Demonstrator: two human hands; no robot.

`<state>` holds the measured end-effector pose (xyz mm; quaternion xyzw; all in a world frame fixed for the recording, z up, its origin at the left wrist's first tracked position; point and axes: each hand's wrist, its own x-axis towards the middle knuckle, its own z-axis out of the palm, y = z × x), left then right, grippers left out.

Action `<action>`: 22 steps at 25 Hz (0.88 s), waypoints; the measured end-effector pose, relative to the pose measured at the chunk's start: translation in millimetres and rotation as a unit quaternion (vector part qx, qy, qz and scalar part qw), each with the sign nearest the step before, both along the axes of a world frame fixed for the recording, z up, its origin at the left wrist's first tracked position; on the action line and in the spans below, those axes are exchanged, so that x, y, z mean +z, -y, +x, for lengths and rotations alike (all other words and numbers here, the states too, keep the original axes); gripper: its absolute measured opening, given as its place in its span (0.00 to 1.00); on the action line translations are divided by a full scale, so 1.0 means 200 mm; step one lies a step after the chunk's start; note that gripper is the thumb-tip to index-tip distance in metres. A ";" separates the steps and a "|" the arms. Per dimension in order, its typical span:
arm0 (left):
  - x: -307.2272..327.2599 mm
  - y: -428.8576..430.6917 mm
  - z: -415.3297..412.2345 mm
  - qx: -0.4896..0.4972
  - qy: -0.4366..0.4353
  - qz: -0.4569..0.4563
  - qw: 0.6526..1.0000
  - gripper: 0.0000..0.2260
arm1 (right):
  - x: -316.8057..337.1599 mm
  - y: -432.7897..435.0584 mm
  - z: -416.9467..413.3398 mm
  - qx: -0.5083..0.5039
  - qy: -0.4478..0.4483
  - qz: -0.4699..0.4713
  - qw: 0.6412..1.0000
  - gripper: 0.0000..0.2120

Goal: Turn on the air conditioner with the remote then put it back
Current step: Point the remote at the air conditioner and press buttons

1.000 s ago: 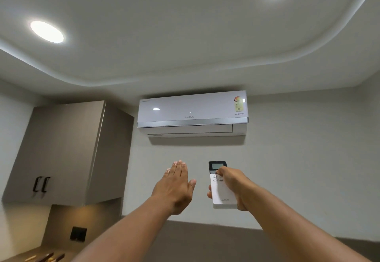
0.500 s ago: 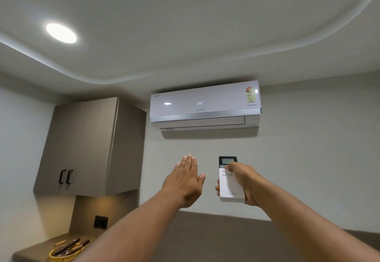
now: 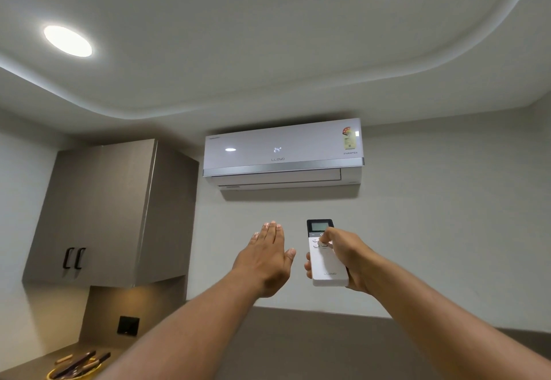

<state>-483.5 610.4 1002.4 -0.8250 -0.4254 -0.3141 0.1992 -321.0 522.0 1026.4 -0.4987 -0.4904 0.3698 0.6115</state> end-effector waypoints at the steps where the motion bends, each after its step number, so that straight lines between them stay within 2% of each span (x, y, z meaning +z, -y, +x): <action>1: 0.00 0.00 0.01 -0.002 0.000 0.000 1.000 0.30 | 0.00 0.00 0.01 -0.003 0.001 0.001 1.000 0.16; 22: 0.05 0.03 -0.03 0.000 0.002 0.006 1.000 0.29 | 0.04 0.03 -0.01 -0.028 0.004 0.006 1.000 0.14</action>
